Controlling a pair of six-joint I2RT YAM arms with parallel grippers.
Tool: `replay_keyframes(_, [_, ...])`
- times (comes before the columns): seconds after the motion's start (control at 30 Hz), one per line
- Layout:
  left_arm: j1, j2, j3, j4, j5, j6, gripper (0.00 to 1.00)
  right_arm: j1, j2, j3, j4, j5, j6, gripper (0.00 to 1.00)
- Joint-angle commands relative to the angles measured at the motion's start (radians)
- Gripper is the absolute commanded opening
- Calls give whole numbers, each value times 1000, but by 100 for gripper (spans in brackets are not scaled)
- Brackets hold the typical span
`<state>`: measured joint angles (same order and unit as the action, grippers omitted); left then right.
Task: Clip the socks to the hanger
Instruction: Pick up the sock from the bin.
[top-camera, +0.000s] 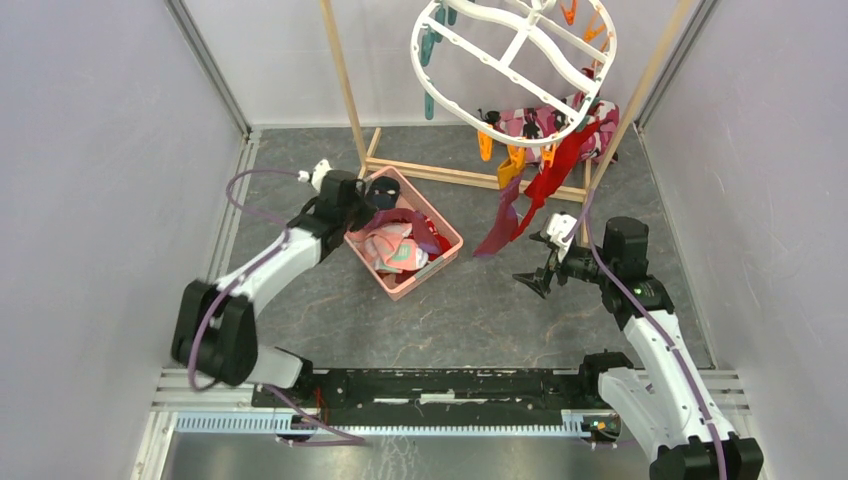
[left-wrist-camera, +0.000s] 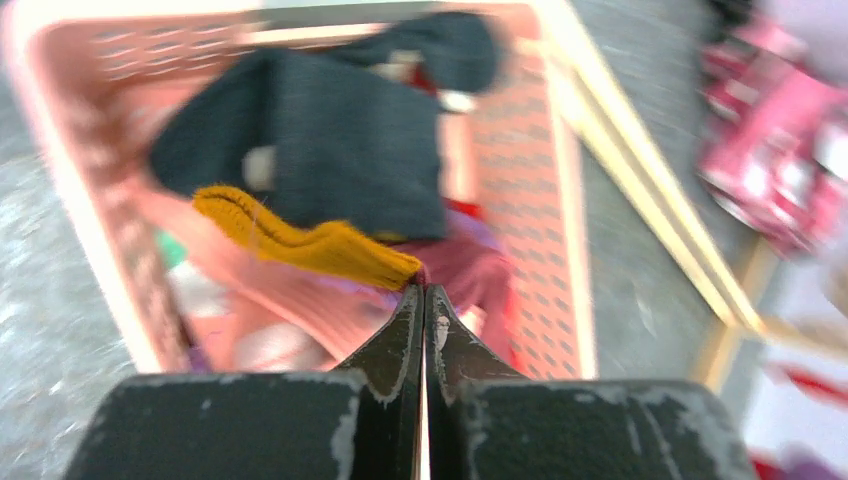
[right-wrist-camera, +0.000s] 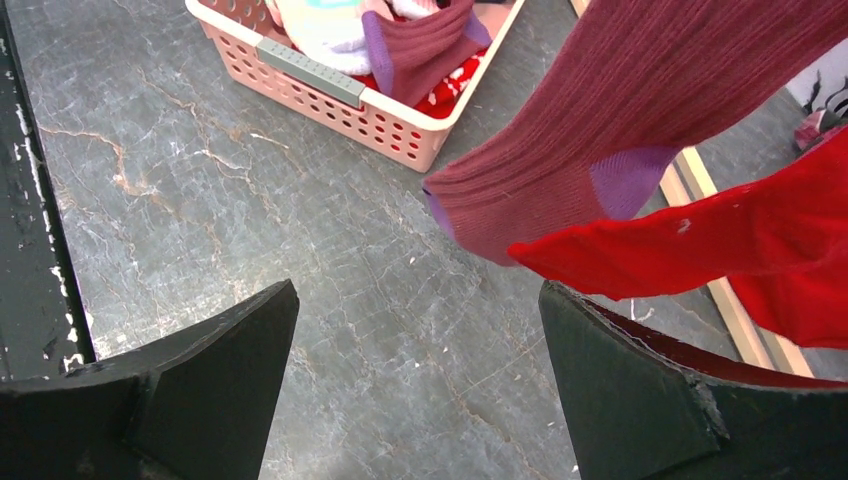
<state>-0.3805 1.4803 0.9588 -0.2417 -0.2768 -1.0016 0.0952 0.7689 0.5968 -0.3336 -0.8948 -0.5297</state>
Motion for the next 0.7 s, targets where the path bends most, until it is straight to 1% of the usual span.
replay_keyframes(0.0, [0, -219, -78, 447, 361, 434, 2, -5, 2, 73, 4, -72, -22, 98])
replay_keyframes(0.03, [0, -238, -68, 449, 422, 500, 2, -7, 5, 83, 2, -93, -29, 98])
replay_keyframes(0.13, [-1, -266, 5, 330, 569, 691, 2, -6, 8, 119, -25, -150, -78, 98])
replay_keyframes(0.2, [-1, -283, 51, 235, 685, 818, 2, -6, 13, 166, -70, -195, -152, 98])
replay_keyframes(0.23, [0, -292, 73, 186, 735, 857, 2, -6, 19, 192, -105, -216, -193, 98])
replay_keyframes(0.3, [-3, -323, 106, 121, 811, 970, 2, -6, 36, 244, -154, -267, -251, 98])
replay_keyframes(0.4, [-5, -388, 110, 99, 938, 1101, 2, -5, 73, 309, -185, -348, -274, 98])
replay_keyframes(0.47, [-6, -443, 94, 131, 1006, 1127, 2, 1, 101, 341, -181, -389, -256, 98])
replay_keyframes(0.53, [-9, -470, 84, 170, 1071, 1118, 2, 14, 125, 370, -178, -391, -239, 98])
replay_keyframes(0.6, [-16, -482, 83, 218, 1129, 1070, 2, 36, 138, 383, -154, -357, -216, 98])
replay_keyframes(0.67, [-42, -483, 87, 285, 1182, 1016, 2, 73, 146, 388, -94, -306, -161, 98])
